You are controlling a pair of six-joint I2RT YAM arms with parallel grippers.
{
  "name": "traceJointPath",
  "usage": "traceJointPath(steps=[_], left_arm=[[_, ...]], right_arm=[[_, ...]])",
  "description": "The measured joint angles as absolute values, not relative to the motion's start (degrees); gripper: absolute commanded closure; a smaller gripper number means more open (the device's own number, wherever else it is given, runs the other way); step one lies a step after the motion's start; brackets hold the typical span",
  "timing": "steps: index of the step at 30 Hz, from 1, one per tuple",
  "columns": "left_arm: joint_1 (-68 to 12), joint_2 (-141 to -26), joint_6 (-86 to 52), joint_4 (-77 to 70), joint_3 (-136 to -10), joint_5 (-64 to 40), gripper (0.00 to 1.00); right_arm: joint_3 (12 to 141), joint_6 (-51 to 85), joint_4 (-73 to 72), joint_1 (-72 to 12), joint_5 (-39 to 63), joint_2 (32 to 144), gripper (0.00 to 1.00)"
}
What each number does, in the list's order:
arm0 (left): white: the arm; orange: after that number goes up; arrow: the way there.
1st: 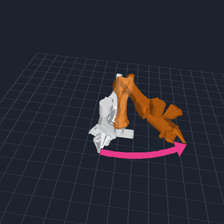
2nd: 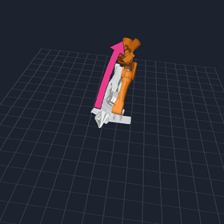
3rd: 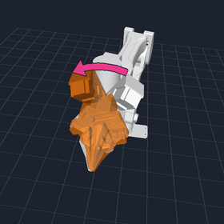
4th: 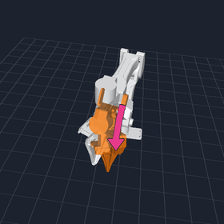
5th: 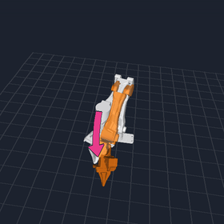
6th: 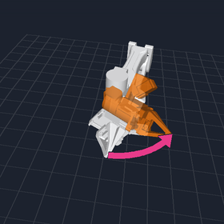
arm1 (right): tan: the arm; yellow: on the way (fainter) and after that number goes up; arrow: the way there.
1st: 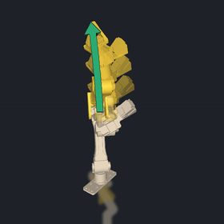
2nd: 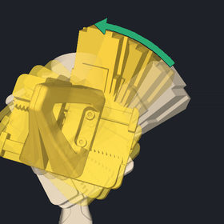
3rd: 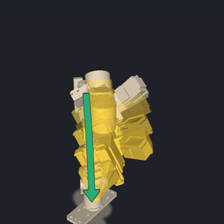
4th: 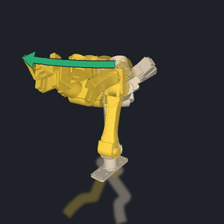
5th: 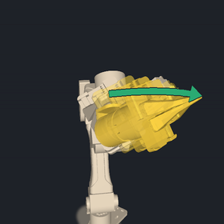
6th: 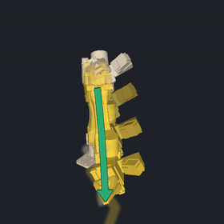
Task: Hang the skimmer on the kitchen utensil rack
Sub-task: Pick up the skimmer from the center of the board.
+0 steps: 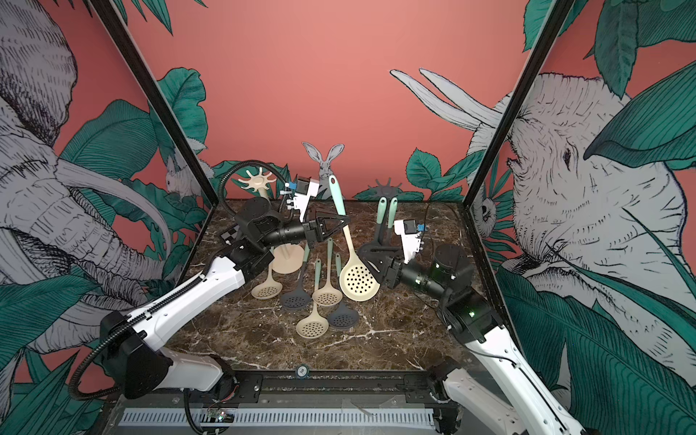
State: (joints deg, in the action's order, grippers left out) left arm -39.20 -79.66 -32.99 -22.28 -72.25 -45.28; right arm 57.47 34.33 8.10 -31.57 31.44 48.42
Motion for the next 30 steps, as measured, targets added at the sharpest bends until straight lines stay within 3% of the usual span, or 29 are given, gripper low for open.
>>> traceJointPath(steps=[5,16,19,21,23,24,26,30], left_arm=[[-39.5,-79.7,-32.9,-22.6,-72.2,-47.9,1.00],[-39.6,-79.0,-33.7,-22.6,-72.2,-50.1,1.00],[-39.6,-78.9,-34.9,-22.7,-72.2,-50.9,1.00],[-39.6,-78.8,-35.0,-22.8,-72.2,-51.0,0.80],[-39.7,-78.8,-33.8,-22.9,-72.1,-50.2,0.49],[-39.7,-78.8,-33.0,-22.7,-72.1,-49.8,0.42],[-39.7,-77.8,-30.4,-20.9,-72.1,-48.3,0.32],[-39.7,-74.7,-25.4,-16.7,-72.0,-44.6,0.25]], right_arm=[[61.5,33.0,5.2,-34.6,31.9,55.4,0.49],[62.0,29.8,4.9,-36.0,32.2,57.3,0.97],[61.9,28.2,5.0,-36.4,31.9,56.8,1.00],[61.5,27.8,4.9,-36.5,31.6,56.2,1.00],[60.8,28.0,5.0,-36.8,30.7,55.2,1.00],[60.3,28.2,5.3,-36.8,29.7,54.5,1.00],[59.0,28.1,6.4,-36.7,26.5,52.7,1.00],[56.5,28.0,8.9,-36.7,20.0,49.6,1.00]])
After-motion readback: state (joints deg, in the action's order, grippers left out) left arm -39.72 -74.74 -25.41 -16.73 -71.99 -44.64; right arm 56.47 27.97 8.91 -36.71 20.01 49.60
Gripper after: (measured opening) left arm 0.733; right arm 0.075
